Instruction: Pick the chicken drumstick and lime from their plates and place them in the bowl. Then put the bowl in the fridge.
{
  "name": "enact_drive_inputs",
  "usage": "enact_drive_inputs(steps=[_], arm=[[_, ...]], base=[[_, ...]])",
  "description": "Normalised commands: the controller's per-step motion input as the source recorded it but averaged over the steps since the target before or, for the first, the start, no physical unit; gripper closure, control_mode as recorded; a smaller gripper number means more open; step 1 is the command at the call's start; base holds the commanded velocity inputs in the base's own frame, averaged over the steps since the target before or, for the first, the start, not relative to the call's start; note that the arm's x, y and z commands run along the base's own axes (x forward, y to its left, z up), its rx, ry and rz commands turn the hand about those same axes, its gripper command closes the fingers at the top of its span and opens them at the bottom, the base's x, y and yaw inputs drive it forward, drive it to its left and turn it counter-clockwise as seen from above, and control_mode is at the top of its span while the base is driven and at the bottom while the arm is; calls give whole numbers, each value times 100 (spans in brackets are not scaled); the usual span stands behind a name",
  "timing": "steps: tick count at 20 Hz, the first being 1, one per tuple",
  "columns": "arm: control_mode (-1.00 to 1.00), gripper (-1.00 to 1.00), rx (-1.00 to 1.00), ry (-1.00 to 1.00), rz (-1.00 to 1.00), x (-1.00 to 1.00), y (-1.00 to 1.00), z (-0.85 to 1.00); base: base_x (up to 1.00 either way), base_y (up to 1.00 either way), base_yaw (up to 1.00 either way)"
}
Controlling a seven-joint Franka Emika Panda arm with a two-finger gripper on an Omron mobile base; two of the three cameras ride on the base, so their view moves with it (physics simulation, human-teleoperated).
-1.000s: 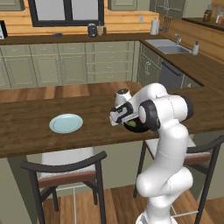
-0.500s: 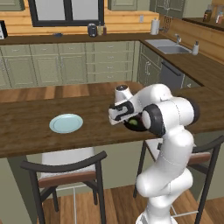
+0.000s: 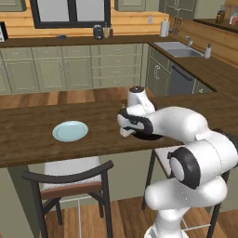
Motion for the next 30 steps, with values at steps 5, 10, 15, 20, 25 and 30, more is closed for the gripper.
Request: enact_drive_inputs(steps=[5,10,15,20,25,30], arm=[[-100,100,-1,0,50,-100,0,42],[-100,100,-8,0,61,-100,0,21],[-100,100,-13,-1,56,-99,-1,25],[-100,100,-11,0,37,-66,-28,23],[-100,100,-3,0,18,-62,-40,19],[-100,100,7,0,4,-31,-17,6]], base=[[0,0,0],[0,0,0],[0,0,0],[0,0,0],[0,0,0],[0,0,0]])
